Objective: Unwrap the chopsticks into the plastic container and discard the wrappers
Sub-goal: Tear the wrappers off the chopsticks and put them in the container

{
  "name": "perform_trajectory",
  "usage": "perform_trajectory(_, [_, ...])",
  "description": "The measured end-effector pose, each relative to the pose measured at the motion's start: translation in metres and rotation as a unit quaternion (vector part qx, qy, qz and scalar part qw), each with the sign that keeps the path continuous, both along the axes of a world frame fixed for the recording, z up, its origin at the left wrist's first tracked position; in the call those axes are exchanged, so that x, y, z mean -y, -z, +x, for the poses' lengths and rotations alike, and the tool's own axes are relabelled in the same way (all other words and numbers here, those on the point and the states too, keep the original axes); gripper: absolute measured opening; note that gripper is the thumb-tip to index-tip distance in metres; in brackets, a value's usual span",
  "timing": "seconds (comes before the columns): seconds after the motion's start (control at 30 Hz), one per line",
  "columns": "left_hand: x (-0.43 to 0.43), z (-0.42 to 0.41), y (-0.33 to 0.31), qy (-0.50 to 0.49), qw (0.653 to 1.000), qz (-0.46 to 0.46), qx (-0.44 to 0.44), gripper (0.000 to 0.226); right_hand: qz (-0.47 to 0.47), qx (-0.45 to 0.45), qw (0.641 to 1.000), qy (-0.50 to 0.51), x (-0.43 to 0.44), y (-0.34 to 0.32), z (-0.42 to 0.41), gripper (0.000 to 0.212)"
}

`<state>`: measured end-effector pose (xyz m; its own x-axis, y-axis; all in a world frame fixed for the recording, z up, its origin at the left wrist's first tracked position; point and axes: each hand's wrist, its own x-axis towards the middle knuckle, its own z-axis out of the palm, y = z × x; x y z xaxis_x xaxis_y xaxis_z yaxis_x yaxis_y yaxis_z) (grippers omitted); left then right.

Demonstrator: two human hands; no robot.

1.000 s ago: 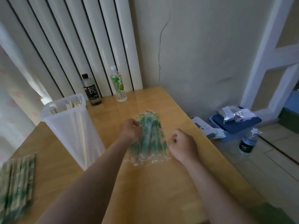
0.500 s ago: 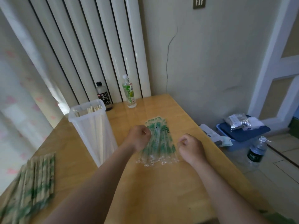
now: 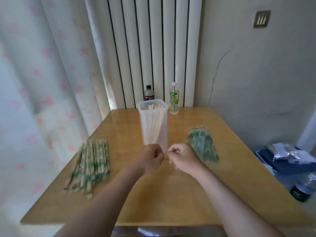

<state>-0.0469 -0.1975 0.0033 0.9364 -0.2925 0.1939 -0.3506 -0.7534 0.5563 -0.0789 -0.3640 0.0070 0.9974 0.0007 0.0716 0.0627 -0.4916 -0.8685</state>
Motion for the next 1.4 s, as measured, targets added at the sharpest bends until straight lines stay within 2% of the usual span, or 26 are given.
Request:
perform_trajectory(0.13, [-0.081, -0.010, 0.016, -0.141, 0.985, 0.064, 0.075, 0.013, 0.019, -0.016, 0.998, -0.050, -0.069, 0.017, 0.006, 0.021])
perform_trajectory(0.27, [-0.154, -0.016, 0.032, -0.242, 0.964, 0.019, 0.109, 0.010, 0.012, -0.046, 0.996, -0.079, -0.126, 0.035, 0.012, 0.023])
perform_trajectory(0.4, [-0.208, -0.024, 0.054, -0.317, 0.944, 0.012, 0.087, 0.026, -0.001, -0.060, 0.995, -0.075, -0.163, 0.044, 0.019, 0.025])
perform_trajectory(0.6, [-0.229, -0.018, 0.077, -0.298, 0.951, 0.012, 0.076, 0.035, 0.019, -0.024, 0.995, -0.093, -0.211, 0.049, 0.027, 0.020])
perform_trajectory(0.67, [-0.227, -0.015, 0.078, -0.277, 0.959, 0.026, 0.058, 0.036, 0.017, -0.016, 0.994, -0.110, -0.226, 0.053, 0.025, 0.024])
perform_trajectory(0.83, [-0.230, -0.017, 0.083, -0.249, 0.965, 0.011, 0.080, 0.031, -0.067, 0.032, 0.987, -0.145, -0.238, 0.066, 0.022, 0.042])
perform_trajectory(1.03, [-0.234, -0.015, 0.088, -0.243, 0.966, -0.006, 0.091, 0.027, -0.163, 0.039, 0.971, -0.171, -0.244, 0.069, 0.021, 0.041])
perform_trajectory(1.17, [-0.235, -0.017, 0.091, -0.237, 0.967, -0.026, 0.094, 0.026, -0.183, 0.005, 0.968, -0.173, -0.245, 0.065, 0.020, 0.032])
perform_trajectory(1.23, [-0.233, -0.018, 0.090, -0.236, 0.967, -0.038, 0.092, 0.026, -0.168, -0.008, 0.971, -0.170, -0.245, 0.062, 0.017, 0.029])
perform_trajectory(1.4, [-0.231, -0.021, 0.087, -0.246, 0.963, -0.074, 0.082, 0.035, -0.011, -0.064, 0.990, -0.125, -0.234, 0.054, 0.012, 0.024])
